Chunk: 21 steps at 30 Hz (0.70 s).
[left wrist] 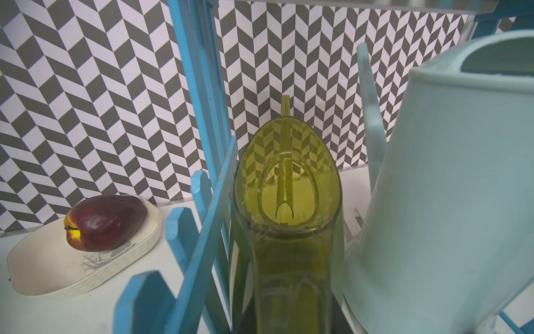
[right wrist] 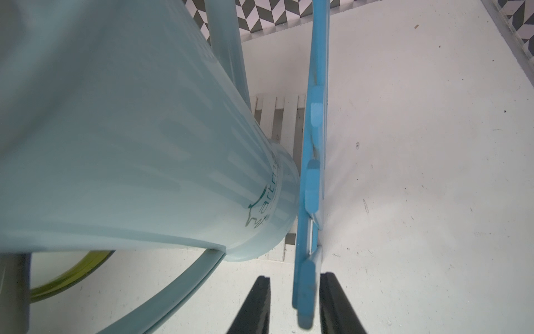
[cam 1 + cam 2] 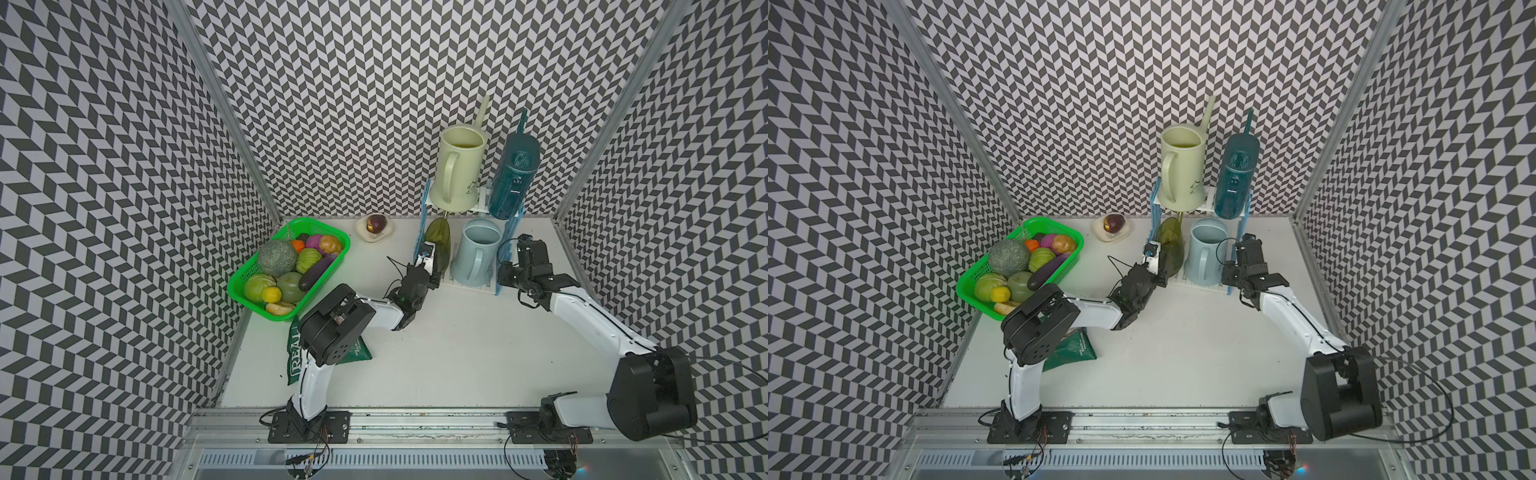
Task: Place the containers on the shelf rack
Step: 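Place the container on the shelf.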
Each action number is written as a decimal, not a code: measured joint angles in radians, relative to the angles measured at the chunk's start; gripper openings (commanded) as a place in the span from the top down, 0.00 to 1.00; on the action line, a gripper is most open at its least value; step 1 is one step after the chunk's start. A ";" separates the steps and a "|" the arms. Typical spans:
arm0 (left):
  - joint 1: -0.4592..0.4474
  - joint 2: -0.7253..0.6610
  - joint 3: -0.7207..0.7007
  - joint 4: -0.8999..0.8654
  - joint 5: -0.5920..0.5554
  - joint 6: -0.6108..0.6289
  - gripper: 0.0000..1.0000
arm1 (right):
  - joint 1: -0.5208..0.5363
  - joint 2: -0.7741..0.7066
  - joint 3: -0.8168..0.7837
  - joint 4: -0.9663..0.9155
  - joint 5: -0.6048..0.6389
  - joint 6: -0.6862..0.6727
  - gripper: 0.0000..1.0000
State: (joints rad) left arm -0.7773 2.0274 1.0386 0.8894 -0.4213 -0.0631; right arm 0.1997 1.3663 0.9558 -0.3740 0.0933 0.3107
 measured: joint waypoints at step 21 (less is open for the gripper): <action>0.000 0.010 0.039 -0.100 -0.007 -0.002 0.54 | 0.000 -0.043 -0.003 -0.017 0.015 -0.003 0.48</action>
State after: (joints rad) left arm -0.7773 2.0373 1.0779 0.7891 -0.4286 -0.0654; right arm 0.2001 1.3231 0.9531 -0.3908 0.1085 0.3077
